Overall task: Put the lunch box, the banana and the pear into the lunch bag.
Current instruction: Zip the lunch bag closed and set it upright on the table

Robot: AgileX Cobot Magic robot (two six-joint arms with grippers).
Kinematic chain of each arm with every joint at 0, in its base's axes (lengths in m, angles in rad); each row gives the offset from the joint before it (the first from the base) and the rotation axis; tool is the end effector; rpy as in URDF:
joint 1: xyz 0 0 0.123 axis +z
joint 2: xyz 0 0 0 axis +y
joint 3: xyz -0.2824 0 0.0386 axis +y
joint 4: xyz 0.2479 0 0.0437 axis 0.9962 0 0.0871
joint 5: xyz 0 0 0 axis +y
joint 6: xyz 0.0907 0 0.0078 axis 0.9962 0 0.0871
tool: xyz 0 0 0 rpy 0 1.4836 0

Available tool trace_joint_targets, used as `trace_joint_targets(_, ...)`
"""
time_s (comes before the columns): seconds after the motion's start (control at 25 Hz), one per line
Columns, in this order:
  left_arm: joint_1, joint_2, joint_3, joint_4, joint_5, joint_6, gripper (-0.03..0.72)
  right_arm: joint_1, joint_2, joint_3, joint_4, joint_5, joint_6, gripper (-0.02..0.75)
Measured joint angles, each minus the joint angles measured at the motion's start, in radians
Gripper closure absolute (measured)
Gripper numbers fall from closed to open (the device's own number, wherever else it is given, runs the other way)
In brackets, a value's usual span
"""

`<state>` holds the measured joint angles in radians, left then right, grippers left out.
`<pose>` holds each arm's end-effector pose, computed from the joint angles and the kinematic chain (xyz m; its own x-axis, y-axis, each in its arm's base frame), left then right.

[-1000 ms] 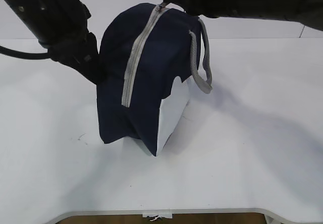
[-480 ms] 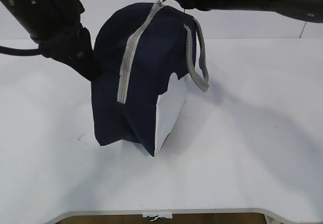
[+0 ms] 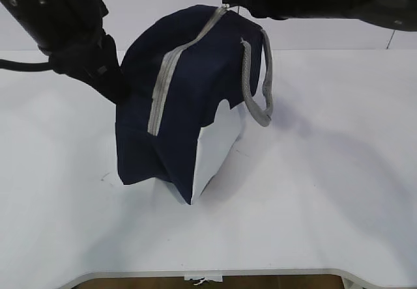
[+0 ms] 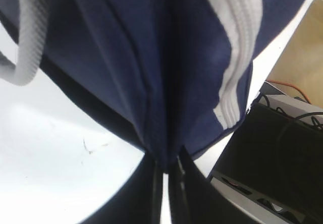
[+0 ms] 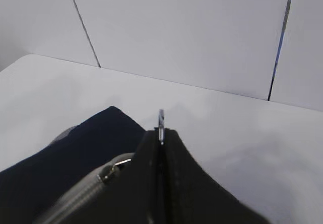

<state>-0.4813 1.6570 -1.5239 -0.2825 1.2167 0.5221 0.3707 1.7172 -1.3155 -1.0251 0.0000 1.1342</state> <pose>0.2921 -0.1794 0.3280 -0.5543 0.7353 -0.3899 0.8188 0.5659 -0.0969 0.3833 0.1489 0.3118 -0.3261 -0.0099 -0.9453 -0.3287 0.9387 0.1035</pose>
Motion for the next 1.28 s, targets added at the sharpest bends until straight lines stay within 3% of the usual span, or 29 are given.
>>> trace_joint_targets(0.68,0.000,-0.007,0.000,0.002,-0.004,0.002,0.697,-0.054,0.146,-0.153,0.000,-0.007,0.053,0.737)
trace_joint_targets(1.12,0.000,-0.023,0.000,0.002,0.005,-0.016,0.694,-0.068,0.159,-0.157,-0.013,-0.077,0.151,0.737)
trace_joint_targets(1.28,0.000,-0.023,0.000,0.002,0.011,-0.105,0.629,-0.072,0.159,-0.157,-0.056,-0.109,0.223,0.737)
